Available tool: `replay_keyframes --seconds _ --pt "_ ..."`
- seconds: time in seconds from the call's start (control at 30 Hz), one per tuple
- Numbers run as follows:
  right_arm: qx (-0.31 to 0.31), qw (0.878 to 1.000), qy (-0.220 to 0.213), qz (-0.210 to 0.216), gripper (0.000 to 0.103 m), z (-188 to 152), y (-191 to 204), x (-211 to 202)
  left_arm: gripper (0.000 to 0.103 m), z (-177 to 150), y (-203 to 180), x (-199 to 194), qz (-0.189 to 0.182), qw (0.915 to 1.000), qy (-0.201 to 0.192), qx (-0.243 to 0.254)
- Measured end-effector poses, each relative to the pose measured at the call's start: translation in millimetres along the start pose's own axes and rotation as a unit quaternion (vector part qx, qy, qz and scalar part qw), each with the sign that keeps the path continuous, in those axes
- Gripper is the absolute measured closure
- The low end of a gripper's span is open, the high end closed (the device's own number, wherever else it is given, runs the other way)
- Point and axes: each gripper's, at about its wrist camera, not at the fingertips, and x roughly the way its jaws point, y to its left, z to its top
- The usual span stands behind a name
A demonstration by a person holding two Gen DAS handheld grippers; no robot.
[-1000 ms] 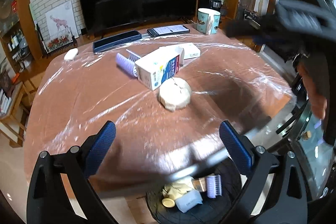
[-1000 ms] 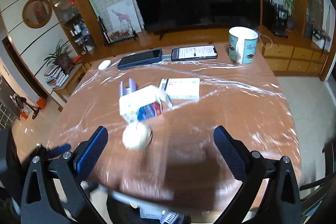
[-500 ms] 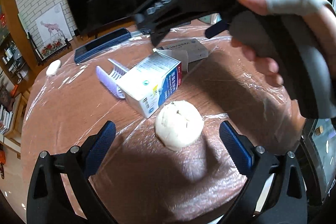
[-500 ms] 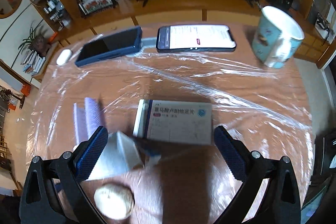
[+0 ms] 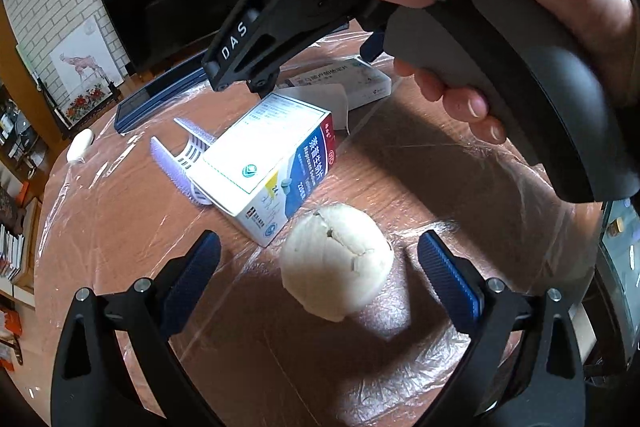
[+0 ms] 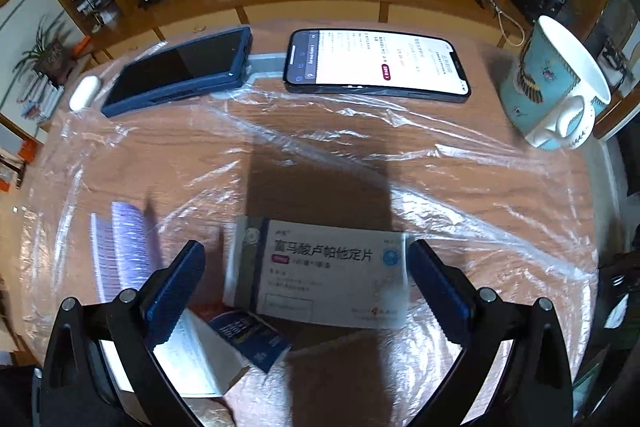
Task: Collect trash
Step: 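Grasp the white ball with the left tool while the right tool grasps the white medicine box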
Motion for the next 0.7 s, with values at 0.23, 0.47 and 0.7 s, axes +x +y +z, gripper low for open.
replay_keyframes --seconds 0.23,0.47,0.7 --pt "0.03 0.999 0.01 0.025 0.004 -1.7 -13.7 13.0 0.013 0.4 -3.4 5.8 0.003 0.9999 0.003 0.011" --pt "0.035 0.998 -0.005 0.042 0.006 -3.4 -24.8 11.1 0.048 0.1 1.4 10.4 -0.021 0.9998 0.007 0.003" --pt "0.065 0.995 -0.034 0.066 0.006 -6.7 -41.2 -2.0 0.051 -3.2 0.3 -0.3 -0.055 0.9985 0.003 0.0"
